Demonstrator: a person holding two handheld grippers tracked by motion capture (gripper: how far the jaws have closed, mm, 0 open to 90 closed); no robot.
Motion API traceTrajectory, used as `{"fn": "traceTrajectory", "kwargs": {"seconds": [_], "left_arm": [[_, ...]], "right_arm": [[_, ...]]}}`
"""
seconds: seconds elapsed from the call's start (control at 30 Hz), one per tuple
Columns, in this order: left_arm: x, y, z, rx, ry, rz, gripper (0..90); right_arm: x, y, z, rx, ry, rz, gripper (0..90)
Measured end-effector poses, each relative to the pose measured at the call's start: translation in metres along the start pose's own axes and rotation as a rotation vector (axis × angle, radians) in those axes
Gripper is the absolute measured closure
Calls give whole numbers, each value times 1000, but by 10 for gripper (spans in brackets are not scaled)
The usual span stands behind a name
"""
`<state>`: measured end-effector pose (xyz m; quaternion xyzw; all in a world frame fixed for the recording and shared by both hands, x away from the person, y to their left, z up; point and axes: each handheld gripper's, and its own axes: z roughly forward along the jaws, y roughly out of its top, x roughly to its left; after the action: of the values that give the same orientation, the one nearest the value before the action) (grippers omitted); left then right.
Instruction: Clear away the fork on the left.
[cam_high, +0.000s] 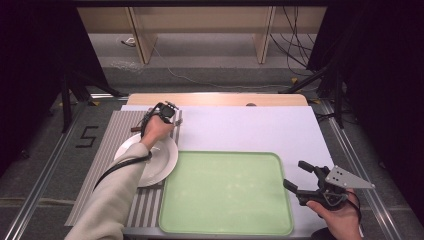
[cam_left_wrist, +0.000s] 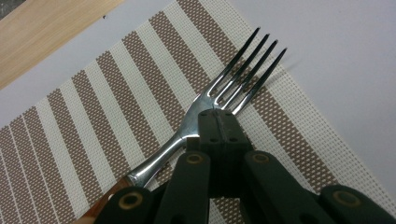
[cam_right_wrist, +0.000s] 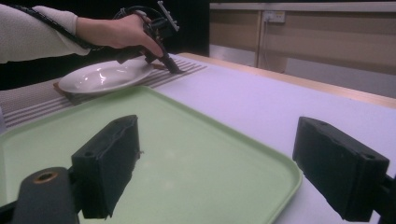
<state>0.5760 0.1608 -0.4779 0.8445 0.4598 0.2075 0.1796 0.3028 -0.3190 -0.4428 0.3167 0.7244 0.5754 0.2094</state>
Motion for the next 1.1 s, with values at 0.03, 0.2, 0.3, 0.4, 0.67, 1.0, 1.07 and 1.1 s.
{"fn": "traceTrajectory", "kwargs": {"seconds": [0.03,0.2,0.3,0.4,0.67,1.0,1.07,1.1], "left_arm": [[0,0,1,-3,2,-2,898],[2,2,2,-6,3,-10,898],[2,2,3,-11,4,-9,897],[4,1,1,-15,8,21,896],[26,-7,-19,-37,10,80,788],[65,-28,-24,34,30,174,603],[67,-31,-23,47,20,196,598],[67,-31,-21,46,18,212,593]], "right_arm": [[0,0,0,1,1,0,159],[0,0,0,1,0,-2,159],[0,0,0,3,1,-1,159],[0,0,0,1,2,-2,159],[0,0,0,1,2,-2,159],[0,0,1,1,-1,1,159],[0,0,1,4,0,0,159],[0,0,1,4,0,-1,159]]}}
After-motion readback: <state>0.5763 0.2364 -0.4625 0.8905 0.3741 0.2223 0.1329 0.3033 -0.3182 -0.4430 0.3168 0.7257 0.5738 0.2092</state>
